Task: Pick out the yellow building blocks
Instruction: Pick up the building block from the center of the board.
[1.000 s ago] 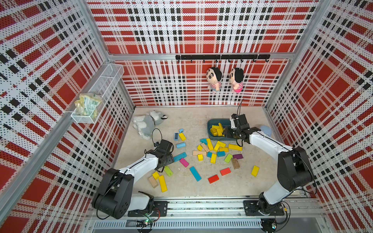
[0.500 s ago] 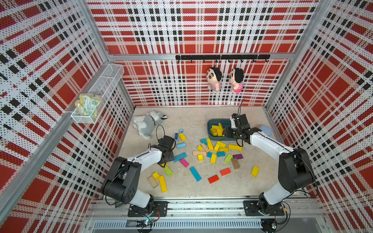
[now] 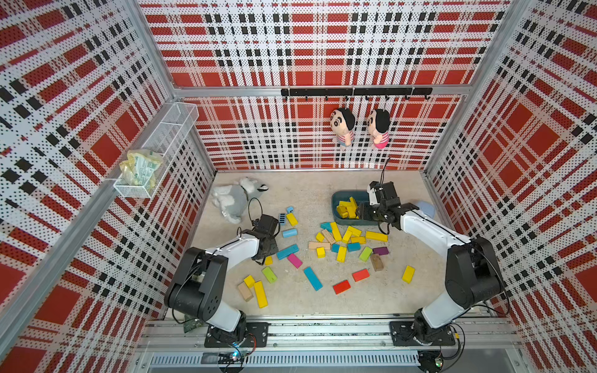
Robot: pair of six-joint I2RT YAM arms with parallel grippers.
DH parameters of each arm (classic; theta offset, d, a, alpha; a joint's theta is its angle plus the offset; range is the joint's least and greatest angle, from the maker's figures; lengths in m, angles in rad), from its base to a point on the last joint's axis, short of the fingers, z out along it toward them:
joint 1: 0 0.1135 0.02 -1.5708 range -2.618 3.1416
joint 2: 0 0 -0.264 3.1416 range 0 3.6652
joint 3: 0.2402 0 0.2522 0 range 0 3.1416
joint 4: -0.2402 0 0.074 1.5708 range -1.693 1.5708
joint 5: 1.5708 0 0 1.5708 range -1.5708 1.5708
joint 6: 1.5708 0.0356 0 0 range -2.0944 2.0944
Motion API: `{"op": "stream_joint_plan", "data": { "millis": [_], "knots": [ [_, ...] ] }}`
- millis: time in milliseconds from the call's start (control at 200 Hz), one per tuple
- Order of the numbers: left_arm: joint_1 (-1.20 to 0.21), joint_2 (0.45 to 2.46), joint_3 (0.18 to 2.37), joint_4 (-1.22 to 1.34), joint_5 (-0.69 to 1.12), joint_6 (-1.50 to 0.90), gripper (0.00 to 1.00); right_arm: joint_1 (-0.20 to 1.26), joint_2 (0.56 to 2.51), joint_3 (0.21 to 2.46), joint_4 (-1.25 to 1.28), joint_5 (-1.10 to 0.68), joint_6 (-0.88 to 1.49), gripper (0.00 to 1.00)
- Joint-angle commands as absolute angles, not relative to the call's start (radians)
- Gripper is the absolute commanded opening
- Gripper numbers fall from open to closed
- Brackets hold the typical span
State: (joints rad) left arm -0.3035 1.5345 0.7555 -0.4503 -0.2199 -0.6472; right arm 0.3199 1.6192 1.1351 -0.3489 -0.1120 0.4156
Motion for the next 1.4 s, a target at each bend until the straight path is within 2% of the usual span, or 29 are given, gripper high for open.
{"op": "stream_joint_plan", "data": {
  "millis": [0, 35, 250, 401, 516, 887, 1202, 1288, 1398],
  "knots": [
    [-0.297, 1.468, 0.799, -0.443, -0.255, -0.667, 0.04, 0.333, 1.600, 1.156, -0.348, -0.186, 0.396, 0.51],
    [-0.303, 1.448, 0.807, -0.426, -0.248, -0.674, 0.00, 0.346, 1.596, 1.162, -0.342, -0.218, 0.384, 0.51],
    [-0.406, 1.393, 0.875, -0.295, -0.198, -0.759, 0.00, 0.527, 1.566, 1.122, -0.169, -0.358, 0.328, 0.52],
    [-0.528, 1.345, 0.831, 0.001, -0.166, -0.843, 0.00, 0.654, 1.587, 1.066, -0.002, -0.464, 0.419, 0.53],
    [-0.608, 1.343, 0.804, 0.168, -0.180, -0.889, 0.00, 0.725, 1.600, 1.041, 0.081, -0.464, 0.459, 0.54],
    [-0.641, 1.353, 0.803, 0.211, -0.159, -0.882, 0.00, 0.723, 1.624, 1.069, 0.022, -0.308, 0.428, 0.53],
    [-0.644, 1.334, 0.777, 0.211, -0.136, -0.877, 0.00, 0.687, 1.646, 1.103, 0.088, -0.370, 0.422, 0.52],
    [-0.645, 1.342, 0.783, 0.211, -0.130, -0.872, 0.00, 0.687, 1.659, 1.113, 0.087, -0.373, 0.423, 0.47],
    [-0.644, 1.348, 0.792, 0.219, -0.134, -0.867, 0.01, 0.688, 1.669, 1.112, 0.099, -0.386, 0.432, 0.33]
  ]
}}
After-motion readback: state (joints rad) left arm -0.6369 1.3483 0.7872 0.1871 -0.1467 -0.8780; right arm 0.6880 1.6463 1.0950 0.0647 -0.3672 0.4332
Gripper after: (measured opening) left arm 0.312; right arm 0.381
